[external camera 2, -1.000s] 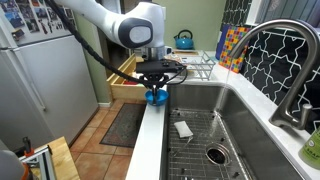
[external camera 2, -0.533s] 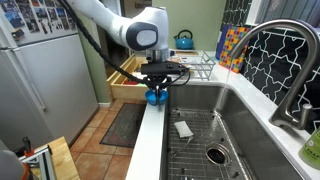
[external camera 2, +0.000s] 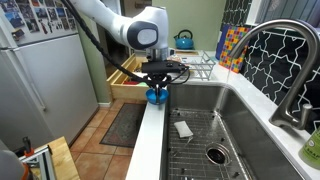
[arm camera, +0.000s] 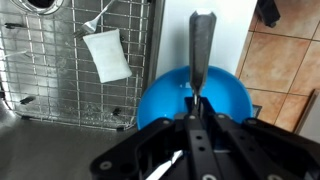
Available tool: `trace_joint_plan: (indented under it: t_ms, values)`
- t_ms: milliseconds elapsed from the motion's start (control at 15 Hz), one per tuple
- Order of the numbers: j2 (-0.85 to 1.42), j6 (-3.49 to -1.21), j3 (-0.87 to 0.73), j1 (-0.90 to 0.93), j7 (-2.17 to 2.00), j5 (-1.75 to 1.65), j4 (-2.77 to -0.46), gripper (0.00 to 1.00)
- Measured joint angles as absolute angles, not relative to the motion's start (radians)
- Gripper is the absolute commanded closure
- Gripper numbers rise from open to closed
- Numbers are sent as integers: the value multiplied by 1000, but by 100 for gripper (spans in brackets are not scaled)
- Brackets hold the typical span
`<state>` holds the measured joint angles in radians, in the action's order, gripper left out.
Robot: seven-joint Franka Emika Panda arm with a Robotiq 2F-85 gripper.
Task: Pour the contents of the blue bowl into the sink, put the big silver spoon in the blue bowl and then put them in the sink
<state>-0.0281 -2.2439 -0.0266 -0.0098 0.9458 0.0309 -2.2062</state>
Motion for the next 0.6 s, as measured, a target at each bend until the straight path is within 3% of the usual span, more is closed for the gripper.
trace_joint_plan:
  t_ms: [600]
  values:
    - [-25,-2232,-8,1,946,33,-2180,98]
